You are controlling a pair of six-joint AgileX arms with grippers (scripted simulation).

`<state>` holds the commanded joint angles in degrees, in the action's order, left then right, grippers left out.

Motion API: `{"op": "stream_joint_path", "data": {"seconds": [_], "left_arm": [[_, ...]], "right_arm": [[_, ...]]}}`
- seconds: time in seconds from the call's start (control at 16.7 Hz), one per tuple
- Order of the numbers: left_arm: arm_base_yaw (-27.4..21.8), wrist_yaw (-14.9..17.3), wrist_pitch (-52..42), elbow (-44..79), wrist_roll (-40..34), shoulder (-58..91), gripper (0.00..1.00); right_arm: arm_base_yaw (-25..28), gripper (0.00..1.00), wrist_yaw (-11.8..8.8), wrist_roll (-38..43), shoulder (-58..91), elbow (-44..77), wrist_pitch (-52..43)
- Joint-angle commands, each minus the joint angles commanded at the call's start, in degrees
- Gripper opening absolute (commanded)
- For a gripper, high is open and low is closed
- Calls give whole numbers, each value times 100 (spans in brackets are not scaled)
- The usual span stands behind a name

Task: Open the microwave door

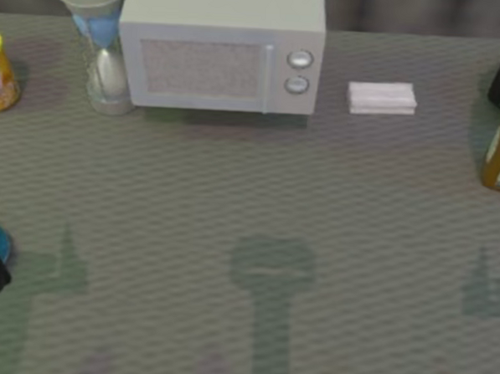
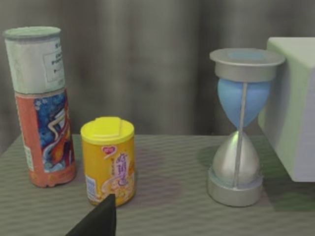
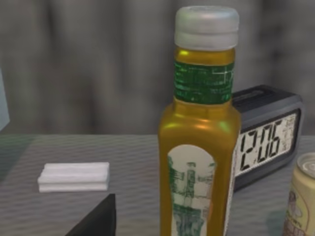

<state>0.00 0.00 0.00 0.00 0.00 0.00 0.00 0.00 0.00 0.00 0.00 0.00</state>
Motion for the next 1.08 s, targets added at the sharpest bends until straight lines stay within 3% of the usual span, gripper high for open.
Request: {"op": "stream_joint_path", "data": {"seconds": [0.24,0.48,1.08], "left_arm": [[-45,-9,-69,146,-38,120,100],[-303,-85,-516,1048,-263,900,100],[-1565,-623,-3008,5788,-1356,5297,100]], "right_arm": [[0,100,0,0,0,0,0],[0,100,0,0,0,0,0],[0,100,0,0,0,0,0]]}}
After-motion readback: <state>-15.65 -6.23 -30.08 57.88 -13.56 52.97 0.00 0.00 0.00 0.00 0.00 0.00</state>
